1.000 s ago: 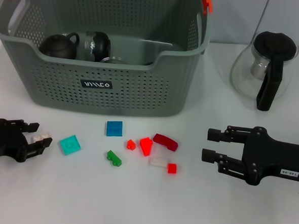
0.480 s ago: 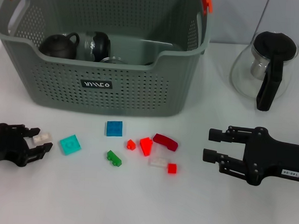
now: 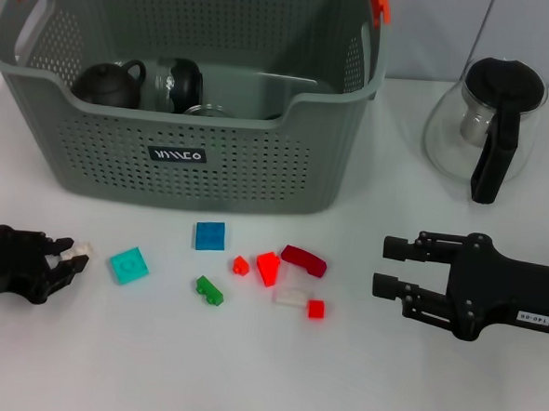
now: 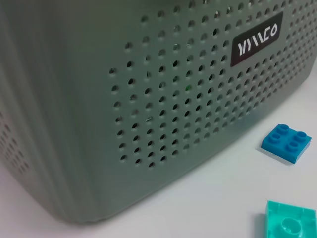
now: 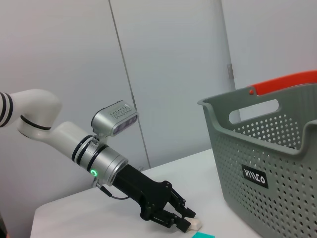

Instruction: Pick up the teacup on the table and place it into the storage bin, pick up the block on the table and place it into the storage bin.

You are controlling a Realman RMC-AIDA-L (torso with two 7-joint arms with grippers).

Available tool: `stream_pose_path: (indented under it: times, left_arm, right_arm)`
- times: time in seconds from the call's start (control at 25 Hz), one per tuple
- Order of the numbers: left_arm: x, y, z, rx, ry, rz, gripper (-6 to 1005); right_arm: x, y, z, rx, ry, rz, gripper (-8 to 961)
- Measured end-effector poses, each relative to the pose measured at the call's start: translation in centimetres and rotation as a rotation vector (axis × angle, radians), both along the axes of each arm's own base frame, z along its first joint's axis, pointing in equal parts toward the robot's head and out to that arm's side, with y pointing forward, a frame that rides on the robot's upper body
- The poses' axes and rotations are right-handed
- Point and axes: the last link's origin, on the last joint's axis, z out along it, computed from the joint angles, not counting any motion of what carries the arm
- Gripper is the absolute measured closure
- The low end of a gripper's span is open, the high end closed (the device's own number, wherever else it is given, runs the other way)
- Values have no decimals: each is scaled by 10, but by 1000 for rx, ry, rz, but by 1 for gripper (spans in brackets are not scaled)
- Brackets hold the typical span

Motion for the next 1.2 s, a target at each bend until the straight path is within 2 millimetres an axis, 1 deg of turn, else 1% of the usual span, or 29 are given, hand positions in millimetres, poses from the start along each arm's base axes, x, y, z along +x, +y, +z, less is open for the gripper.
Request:
stream_pose_path:
  times: [0.04, 0.24, 0.52, 0.8, 0.92, 1.04, 1.2]
  left_arm:
    - [0, 0, 0, 0, 0, 0, 697]
    - [0, 0, 0, -1, -1, 0, 709]
    - [1, 2, 6, 15, -16, 31, 755]
    - [4, -1, 9, 2, -53, 44, 800]
    - [10, -4, 15, -22, -106, 42, 811]
    - [21, -8, 25, -68, -186, 12, 809]
    - [42, -12, 44, -110, -325, -63, 805]
  right_arm:
    - [0, 0, 0, 0, 0, 0, 429]
    - [0, 0, 0, -2, -1, 2, 430]
    - [0, 0, 0, 0, 0, 2, 430]
    - [-1, 0, 0, -1, 0, 3, 430]
    - [-1, 1, 0, -1, 0, 3, 429]
    - [-1, 1, 0, -1, 0, 4, 429]
    - [-2, 1, 0, -2, 0, 7, 429]
